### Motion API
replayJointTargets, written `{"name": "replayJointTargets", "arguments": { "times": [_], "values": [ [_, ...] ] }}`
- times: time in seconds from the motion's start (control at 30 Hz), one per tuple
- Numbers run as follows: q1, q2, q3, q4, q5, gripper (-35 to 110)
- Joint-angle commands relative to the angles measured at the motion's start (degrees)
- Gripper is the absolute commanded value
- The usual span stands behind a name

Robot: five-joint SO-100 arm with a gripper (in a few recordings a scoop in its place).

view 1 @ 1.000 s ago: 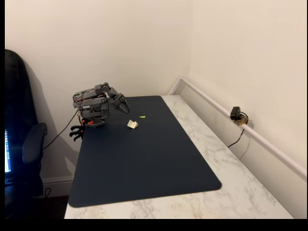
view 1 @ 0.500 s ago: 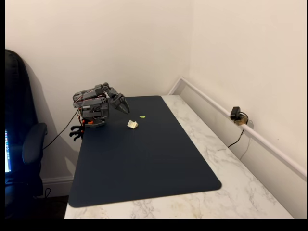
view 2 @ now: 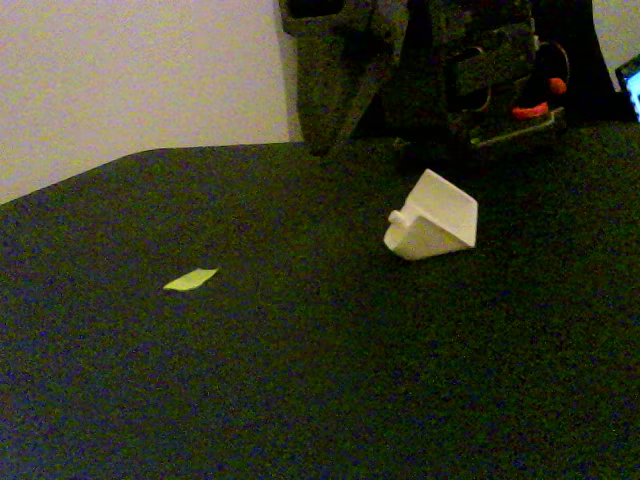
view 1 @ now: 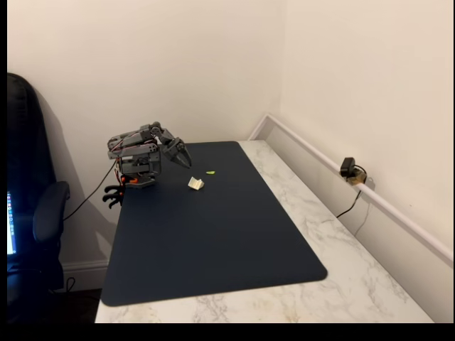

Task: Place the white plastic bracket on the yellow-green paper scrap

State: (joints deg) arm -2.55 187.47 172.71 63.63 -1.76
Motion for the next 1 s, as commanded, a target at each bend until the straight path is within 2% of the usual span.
{"name": "replayJointTargets", "arguments": {
  "times": [0.0, 0.3, 0.6, 0.83, 0.97],
  "values": [
    [0.3, 1.8, 0.2, 0.2, -1.1, 0],
    [0.3, 1.8, -0.2, -0.7, -1.7, 0],
    [-0.2, -0.7, -17.1, 5.4, 2.5, 0],
    [-6.8, -36.6, -44.2, 9.8, -0.8, 0],
    [-10.4, -50.0, -56.2, 14.9, -1.8, 0]
  ]
}}
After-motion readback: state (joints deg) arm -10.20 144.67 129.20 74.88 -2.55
